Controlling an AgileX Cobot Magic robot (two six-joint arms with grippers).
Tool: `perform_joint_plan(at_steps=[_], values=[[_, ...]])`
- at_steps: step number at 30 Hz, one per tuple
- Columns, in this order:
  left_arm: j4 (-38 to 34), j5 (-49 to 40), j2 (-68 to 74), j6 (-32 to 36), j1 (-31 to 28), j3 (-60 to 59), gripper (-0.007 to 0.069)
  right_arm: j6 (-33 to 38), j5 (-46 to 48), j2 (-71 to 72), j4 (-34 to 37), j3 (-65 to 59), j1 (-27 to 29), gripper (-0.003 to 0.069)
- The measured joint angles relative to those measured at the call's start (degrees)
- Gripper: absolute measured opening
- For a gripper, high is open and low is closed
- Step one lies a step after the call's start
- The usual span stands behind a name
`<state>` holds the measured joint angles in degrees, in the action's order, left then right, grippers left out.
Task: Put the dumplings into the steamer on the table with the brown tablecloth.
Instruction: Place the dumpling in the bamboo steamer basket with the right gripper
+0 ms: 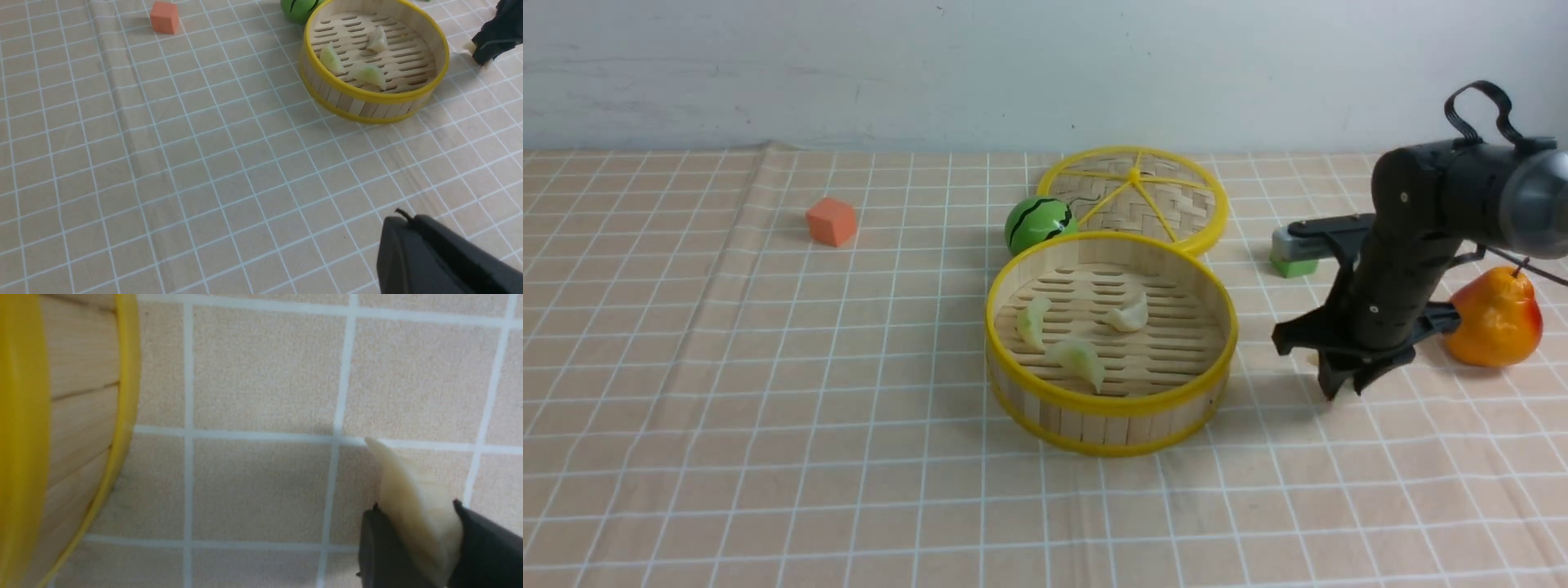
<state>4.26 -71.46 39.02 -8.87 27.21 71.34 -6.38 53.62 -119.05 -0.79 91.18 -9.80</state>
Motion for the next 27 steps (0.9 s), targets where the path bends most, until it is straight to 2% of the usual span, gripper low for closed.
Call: perform_joint_plan(at_steps=[3, 5, 11, 15, 21, 24, 27], values=[[0.0, 0.0, 0.0, 0.3, 0.0, 0.0, -0.0011, 1.9, 2.9, 2.2, -0.3, 3.1, -2.1, 0.0200], [0.0, 0.0, 0.0, 1.2, 0.0, 0.0, -0.0011, 3.9, 4.2, 3.9, -0.3, 7.2, -6.4, 0.0200], [0.0, 0.0, 0.0, 1.5, 0.0, 0.0, -0.0006, 4.3, 1.6, 2.5, 0.2, 12.3, -14.7, 0.0200], [0.0, 0.0, 0.0, 1.5, 0.0, 0.0, -0.0002, 4.0, 0.7, -1.0, 0.2, 12.6, -17.0, 0.0200], [0.0, 0.0, 0.0, 1.5, 0.0, 0.0, 0.0001, 3.9, -0.4, -4.9, 0.0, 12.6, -17.1, 0.0200], [0.0, 0.0, 0.0, 1.6, 0.0, -0.2, 0.0003, 3.8, -0.6, -5.5, 0.0, 12.6, -17.1, 0.0247], [0.0, 0.0, 0.0, 1.6, 0.0, -2.2, 0.0004, 3.8, -0.4, -5.5, 0.0, 12.6, -17.1, 0.0341]])
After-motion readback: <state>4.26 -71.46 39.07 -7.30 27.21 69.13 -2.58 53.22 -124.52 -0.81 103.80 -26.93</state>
